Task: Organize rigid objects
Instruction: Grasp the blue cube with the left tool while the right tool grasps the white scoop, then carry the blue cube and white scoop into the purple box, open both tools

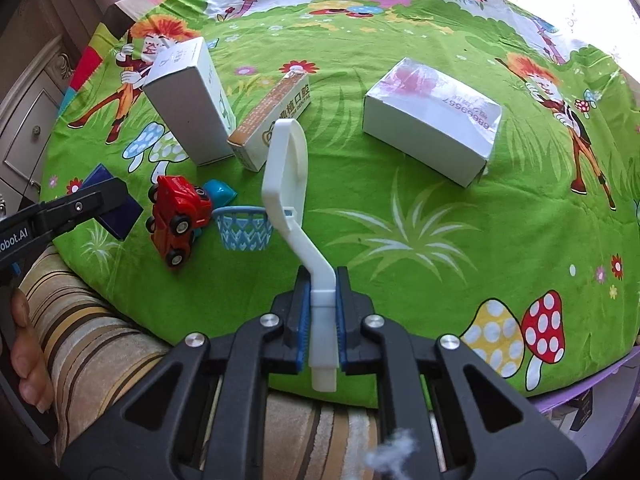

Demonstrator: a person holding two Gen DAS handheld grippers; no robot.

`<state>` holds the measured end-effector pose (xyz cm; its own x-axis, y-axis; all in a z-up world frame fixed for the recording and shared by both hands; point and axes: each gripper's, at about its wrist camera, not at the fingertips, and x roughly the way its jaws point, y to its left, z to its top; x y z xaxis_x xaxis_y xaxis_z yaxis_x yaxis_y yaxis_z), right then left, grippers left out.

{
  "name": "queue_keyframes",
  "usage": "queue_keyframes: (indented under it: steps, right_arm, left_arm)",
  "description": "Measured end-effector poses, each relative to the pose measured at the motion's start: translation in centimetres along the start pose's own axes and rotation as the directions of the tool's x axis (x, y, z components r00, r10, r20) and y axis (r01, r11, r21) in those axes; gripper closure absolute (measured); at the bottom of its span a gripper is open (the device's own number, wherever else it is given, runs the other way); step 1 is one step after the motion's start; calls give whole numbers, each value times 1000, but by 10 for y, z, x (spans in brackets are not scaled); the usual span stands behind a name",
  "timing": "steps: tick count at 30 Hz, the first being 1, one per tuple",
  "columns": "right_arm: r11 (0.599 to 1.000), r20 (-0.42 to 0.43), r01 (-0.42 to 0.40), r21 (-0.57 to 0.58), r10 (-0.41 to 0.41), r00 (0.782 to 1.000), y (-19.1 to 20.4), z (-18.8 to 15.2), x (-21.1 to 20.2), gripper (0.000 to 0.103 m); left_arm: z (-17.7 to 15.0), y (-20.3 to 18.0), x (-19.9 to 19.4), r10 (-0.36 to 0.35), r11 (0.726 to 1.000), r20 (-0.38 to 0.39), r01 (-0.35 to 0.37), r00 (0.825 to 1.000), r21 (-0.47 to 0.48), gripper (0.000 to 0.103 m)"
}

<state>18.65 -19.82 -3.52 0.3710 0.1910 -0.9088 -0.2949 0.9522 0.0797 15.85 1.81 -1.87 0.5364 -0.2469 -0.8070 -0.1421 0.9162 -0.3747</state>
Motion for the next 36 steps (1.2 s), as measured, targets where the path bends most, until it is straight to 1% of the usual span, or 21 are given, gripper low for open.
queue_keyframes:
  steps: [3,10,16,21,29,33,36]
  right_arm:
    - [1000,24,-7,24,6,1000,-2,0,-2,89]
    - [995,95,-6,97,-4,995,-22,-12,-29,89]
    - [986,133,-4,166,-18,991,-45,-24,-49,89]
    - [974,160,7,225,-44,986,-70,-44,-73,89]
    - [945,176,58,322,-120,977,-122,-95,-115,89]
    - [914,161,110,391,-185,969,-157,-127,-135,89]
    - [882,141,147,447,-232,962,-184,-152,-148,89]
  left_arm:
    - [-2,-3,-6,0,1000,13,0,1000,1,75]
    - [-11,-18,-22,-17,1000,37,16,999,11,75]
    - [-23,-43,-30,-49,998,26,47,998,51,75]
    - [-34,-72,-31,-89,991,-2,89,996,100,75]
    - [-55,-125,-25,-142,969,-60,151,988,194,75]
    - [-64,-150,-25,-165,955,-79,179,983,236,75]
    - [-72,-169,-24,-181,942,-97,201,979,268,75]
